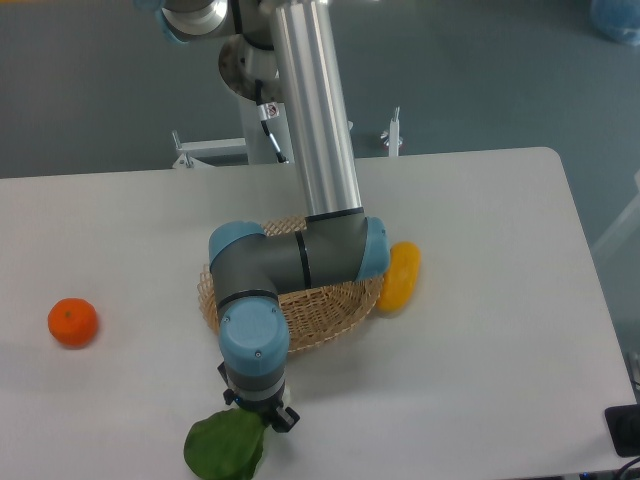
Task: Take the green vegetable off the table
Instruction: 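Lower the gripper onto the bok choy leaves and close it, then lift the gripped bok choy up and carry it away from the basket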
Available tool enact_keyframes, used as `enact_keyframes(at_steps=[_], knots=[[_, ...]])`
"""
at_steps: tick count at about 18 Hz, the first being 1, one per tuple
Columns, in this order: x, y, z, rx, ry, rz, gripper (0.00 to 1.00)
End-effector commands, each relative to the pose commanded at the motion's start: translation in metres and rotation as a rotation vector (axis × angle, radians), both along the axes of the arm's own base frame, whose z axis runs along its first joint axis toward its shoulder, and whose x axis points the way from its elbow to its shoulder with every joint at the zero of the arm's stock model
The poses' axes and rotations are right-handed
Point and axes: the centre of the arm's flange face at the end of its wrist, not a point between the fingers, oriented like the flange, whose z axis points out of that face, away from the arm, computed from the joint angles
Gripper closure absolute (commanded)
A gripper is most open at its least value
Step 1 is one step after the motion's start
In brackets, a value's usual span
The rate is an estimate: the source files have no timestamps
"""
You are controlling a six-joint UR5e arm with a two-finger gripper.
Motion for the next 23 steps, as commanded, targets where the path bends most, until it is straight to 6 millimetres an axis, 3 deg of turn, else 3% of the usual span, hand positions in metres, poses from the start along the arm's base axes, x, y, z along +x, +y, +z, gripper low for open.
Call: enact_keyframes(at_steps=[8,12,17,23], knots=[[-0.011,-0.004,0.039,0.004,0.005,0.014,0.91],[-0.034,-0.01,0.061,0.032,0.024,0.044,0.89],[-0.063,-0.034,0.093,0.023,0.018,0.092,0.89],[-0.124,-0.066,0.13,0.066,0.067,0.116,0.87]])
